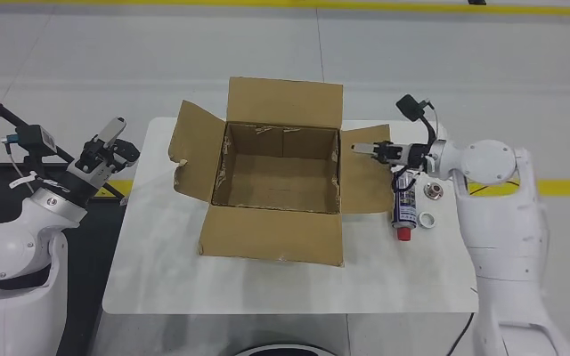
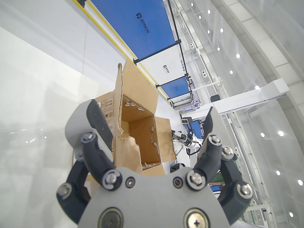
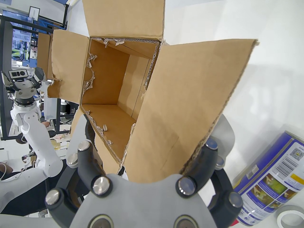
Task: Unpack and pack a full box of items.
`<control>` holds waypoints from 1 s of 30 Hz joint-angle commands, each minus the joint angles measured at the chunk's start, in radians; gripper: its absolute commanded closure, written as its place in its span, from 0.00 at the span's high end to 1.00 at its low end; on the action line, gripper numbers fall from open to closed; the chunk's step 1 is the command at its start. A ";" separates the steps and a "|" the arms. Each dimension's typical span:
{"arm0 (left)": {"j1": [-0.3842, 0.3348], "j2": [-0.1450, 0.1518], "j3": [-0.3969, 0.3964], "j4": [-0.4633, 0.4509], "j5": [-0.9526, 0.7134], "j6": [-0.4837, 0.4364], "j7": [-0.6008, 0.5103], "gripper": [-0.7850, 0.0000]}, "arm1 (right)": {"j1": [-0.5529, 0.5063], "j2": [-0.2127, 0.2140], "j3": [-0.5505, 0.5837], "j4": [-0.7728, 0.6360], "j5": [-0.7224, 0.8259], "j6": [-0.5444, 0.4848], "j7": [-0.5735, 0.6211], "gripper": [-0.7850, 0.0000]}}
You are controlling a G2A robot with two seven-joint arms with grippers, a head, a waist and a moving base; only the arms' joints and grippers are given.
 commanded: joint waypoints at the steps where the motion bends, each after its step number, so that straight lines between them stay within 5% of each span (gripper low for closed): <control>1: 0.000 0.000 0.000 0.000 0.000 0.000 0.000 1.00 | 0.009 0.001 -0.014 0.009 0.001 -0.002 0.001 1.00; 14: 0.000 0.000 0.000 0.000 0.000 0.000 0.000 1.00 | 0.060 0.012 -0.060 0.035 -0.009 0.004 -0.015 1.00; 30: 0.000 0.000 0.000 0.000 0.000 0.000 0.000 1.00 | -0.074 0.102 0.165 -0.325 -0.237 0.087 0.221 1.00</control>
